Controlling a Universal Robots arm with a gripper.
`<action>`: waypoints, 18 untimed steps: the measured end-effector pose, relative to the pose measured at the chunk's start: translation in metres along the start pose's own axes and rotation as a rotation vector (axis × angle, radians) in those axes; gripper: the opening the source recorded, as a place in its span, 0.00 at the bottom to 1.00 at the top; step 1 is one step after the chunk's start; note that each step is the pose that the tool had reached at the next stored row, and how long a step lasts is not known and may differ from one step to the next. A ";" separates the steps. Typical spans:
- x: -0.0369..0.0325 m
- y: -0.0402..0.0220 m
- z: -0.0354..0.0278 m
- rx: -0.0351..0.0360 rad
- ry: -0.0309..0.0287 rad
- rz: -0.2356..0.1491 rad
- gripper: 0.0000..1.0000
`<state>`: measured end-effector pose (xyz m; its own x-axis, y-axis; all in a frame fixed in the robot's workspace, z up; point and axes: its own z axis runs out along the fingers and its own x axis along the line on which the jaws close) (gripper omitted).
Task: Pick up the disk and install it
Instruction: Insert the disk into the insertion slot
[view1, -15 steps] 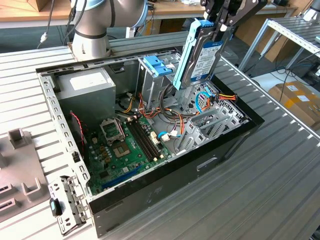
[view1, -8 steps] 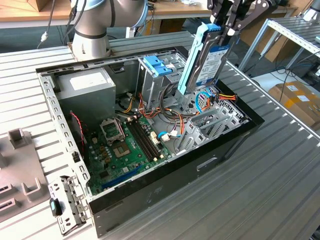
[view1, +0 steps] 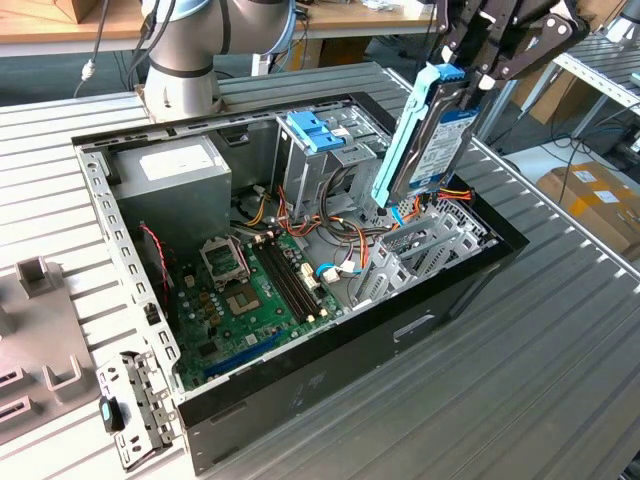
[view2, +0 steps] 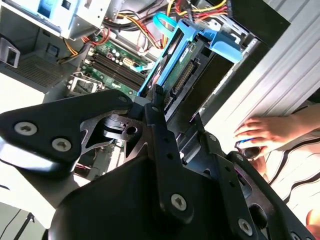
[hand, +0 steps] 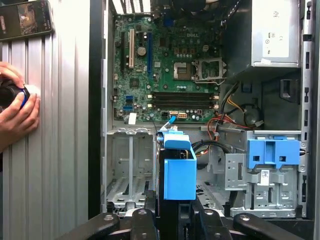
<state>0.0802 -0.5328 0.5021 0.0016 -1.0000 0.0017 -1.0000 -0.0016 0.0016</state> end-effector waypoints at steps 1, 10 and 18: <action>0.0047 0.0000 -0.0001 0.0000 0.0001 0.001 0.35; 0.0350 0.0001 0.0002 0.0000 -0.0002 0.010 0.35; 0.0353 0.0000 0.0000 0.0000 0.0001 0.010 0.35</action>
<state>0.0802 -0.5681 0.5021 -0.0086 -1.0000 0.0018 -1.0000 0.0086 0.0016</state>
